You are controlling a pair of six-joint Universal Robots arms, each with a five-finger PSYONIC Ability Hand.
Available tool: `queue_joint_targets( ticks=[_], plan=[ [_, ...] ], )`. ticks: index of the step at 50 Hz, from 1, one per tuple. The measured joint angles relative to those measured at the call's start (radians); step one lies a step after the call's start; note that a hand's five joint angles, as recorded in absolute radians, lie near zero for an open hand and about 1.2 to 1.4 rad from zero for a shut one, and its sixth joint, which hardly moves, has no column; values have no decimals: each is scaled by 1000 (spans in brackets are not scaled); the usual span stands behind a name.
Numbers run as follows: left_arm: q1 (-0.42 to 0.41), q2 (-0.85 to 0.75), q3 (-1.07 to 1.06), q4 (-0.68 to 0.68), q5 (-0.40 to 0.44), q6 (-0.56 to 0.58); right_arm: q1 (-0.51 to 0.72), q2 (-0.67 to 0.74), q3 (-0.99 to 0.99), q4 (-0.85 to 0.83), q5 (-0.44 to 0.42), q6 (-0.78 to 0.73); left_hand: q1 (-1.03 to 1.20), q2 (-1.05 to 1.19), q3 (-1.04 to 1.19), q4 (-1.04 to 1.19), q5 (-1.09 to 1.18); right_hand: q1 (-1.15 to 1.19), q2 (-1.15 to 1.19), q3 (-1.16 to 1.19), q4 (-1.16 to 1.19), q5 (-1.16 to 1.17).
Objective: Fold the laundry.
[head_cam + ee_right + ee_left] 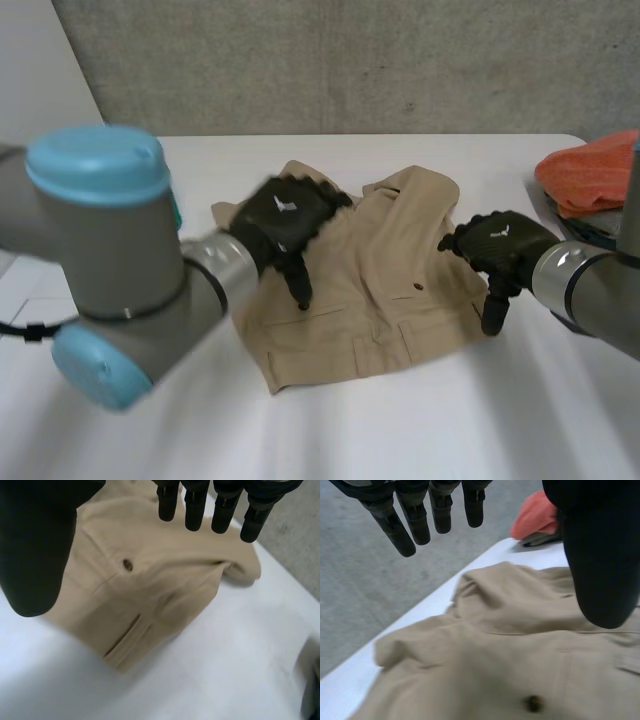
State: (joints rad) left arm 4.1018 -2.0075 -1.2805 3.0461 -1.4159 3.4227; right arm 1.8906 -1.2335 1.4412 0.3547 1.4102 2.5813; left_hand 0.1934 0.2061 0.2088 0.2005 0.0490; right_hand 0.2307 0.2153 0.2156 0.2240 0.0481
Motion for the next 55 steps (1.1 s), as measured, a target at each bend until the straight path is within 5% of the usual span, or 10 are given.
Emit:
queue_joint_targets(
  ticks=[9, 17, 25, 30, 34, 41, 49, 55],
  plan=[
    [199, -217, 357, -191, 149, 165, 57, 35, 127, -181, 37, -28, 3, 0, 0, 1, 0, -1, -5, -7, -12, 0],
    [308, -490, 696, -343, 197, 372, 84, 93, 215, -421, 20, -57, 0, -2, 0, 0, 0, 11, 18, 17, 9, 17],
    [354, -730, 946, -363, 199, 583, 97, 161, 216, -498, 45, -47, 0, -2, 0, 0, 0, 247, 254, 253, 245, 254],
    [355, -814, 1033, -322, 187, 622, 99, 197, 199, -498, 51, -40, 55, 40, 40, 45, 36, 605, 675, 667, 657, 638],
    [351, -848, 1060, -289, 178, 626, 97, 207, 192, -500, 50, -36, 248, 206, 203, 215, 194, 822, 958, 955, 950, 943],
    [332, -871, 1055, -262, 179, 677, 81, 181, 191, -534, 48, -15, 967, 943, 934, 950, 919, 841, 959, 967, 967, 959],
    [288, -803, 958, -244, 140, 747, 25, 151, 149, -553, 38, -27, 969, 986, 974, 992, 944, 857, 959, 968, 969, 959],
    [261, -625, 749, -211, 81, 673, -55, 179, -21, -590, -43, -74, 969, 986, 974, 992, 944, 859, 959, 968, 971, 959]
  ],
)
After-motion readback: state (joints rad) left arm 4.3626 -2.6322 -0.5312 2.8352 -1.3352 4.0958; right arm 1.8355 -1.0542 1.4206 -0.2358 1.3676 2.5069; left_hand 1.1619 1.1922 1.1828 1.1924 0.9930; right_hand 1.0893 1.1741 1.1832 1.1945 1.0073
